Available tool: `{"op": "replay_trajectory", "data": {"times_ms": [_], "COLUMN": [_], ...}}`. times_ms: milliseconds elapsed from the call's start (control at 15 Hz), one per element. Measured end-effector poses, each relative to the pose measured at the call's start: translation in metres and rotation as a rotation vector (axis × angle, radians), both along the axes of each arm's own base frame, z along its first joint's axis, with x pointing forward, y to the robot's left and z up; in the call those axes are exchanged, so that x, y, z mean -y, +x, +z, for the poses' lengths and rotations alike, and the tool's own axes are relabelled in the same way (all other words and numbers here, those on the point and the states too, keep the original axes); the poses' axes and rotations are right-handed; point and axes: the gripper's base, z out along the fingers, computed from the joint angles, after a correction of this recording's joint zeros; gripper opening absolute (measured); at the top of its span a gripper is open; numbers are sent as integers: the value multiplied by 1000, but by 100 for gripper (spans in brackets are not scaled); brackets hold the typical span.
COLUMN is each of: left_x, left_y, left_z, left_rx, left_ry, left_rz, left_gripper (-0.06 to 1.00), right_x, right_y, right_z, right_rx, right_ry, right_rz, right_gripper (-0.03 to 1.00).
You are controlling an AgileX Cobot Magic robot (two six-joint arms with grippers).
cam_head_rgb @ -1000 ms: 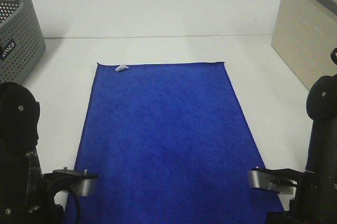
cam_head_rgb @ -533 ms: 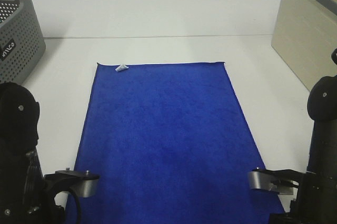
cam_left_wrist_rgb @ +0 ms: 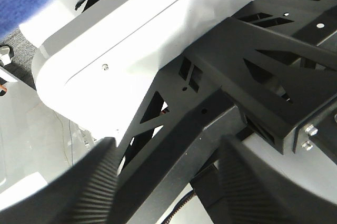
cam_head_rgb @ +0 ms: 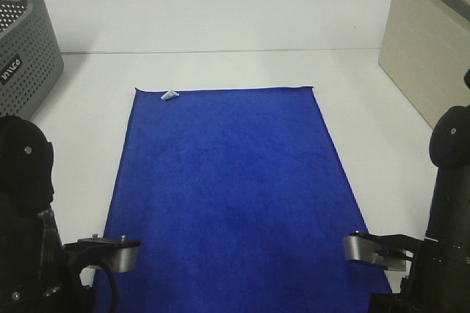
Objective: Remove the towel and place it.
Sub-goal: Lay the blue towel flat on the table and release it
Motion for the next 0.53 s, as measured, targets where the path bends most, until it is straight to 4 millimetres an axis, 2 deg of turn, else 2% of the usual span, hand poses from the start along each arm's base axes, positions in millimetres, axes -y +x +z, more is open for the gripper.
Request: {"op": "replay_trajectory", "data": {"times_ms": [133,267,533], "left_x": [0,5,26], "left_y": [0,5,33], "left_z": [0,6,31], "left_rx": [1,-15,52], "left_ry": [0,-19,-100], "left_rz": [0,-15,-48], "left_gripper": [60,61,61], "right_x": [0,-3,-11], "right_y": [0,10,37], "right_z": [0,12,52], "right_rx": [2,78,275], "right_ry": [1,19,54], "right_rz": [0,-6,-36], "right_gripper": [66,67,67]}}
